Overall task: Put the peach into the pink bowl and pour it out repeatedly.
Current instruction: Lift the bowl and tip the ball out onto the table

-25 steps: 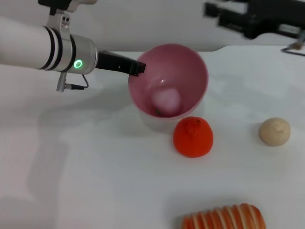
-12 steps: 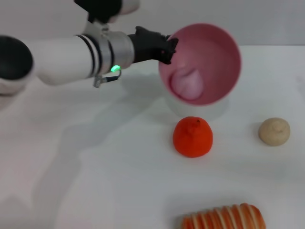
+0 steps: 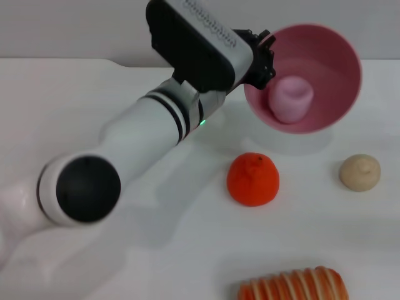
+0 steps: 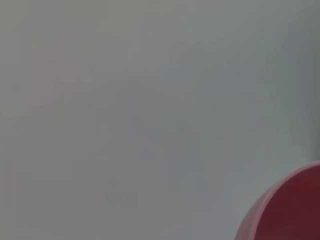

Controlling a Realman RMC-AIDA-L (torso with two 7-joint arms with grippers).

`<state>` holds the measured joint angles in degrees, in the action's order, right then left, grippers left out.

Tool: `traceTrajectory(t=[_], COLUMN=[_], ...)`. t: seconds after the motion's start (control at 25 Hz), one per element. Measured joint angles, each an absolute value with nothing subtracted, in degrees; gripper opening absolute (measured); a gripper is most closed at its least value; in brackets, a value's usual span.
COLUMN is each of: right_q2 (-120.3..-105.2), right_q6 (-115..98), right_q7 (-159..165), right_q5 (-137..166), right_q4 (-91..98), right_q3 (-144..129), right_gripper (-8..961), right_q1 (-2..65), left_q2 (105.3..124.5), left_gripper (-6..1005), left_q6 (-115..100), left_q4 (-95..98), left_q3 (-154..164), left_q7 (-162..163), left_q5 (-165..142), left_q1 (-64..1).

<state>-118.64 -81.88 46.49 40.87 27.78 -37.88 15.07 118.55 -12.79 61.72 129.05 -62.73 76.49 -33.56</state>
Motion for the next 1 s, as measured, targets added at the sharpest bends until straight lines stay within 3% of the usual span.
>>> traceTrajectory(t=[1.0], right_q2=[-117.86], right_q6=[-82.0], right_q7=[45.7], right_q5=[41.2], right_q4=[27.4], right_q3=[-32.2], right_gripper=[456], right_q1=[16.4], left_q2=[118.47], left_gripper=[46], left_q6=[-51.7], left_q4=[52.0], left_q3=[143.0], left_q7=[-21.4], left_q5=[36.2], left_q1=[-26.9])
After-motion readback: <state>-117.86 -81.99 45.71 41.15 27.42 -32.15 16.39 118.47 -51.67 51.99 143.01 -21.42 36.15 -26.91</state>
